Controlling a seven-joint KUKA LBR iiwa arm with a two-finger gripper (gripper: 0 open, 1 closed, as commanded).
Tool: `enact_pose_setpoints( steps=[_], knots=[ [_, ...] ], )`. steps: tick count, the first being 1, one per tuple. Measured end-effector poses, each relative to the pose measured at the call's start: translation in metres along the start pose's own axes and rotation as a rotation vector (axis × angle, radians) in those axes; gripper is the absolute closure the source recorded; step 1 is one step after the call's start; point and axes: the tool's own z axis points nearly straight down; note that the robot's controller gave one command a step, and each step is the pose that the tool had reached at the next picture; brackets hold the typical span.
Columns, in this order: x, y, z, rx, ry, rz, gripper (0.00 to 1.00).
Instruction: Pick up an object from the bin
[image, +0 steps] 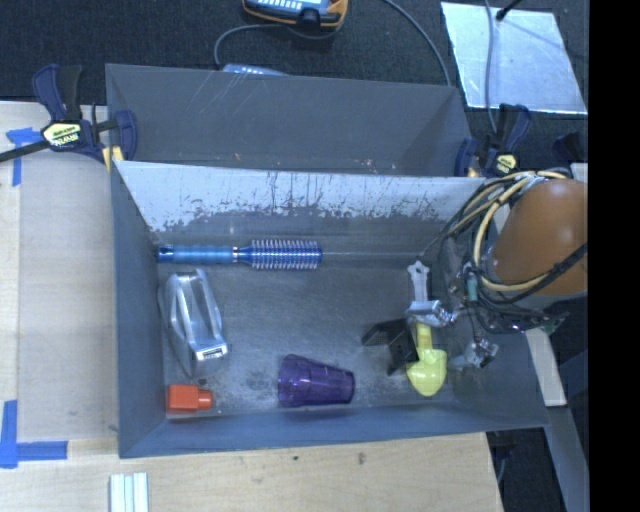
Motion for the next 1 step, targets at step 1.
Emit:
enact_pose_setpoints(
  steps=[1],
  knots=[
    [-0.0169,-0.0005,0.0301,0.01,-0.02,-0.216,1.0]
  ],
)
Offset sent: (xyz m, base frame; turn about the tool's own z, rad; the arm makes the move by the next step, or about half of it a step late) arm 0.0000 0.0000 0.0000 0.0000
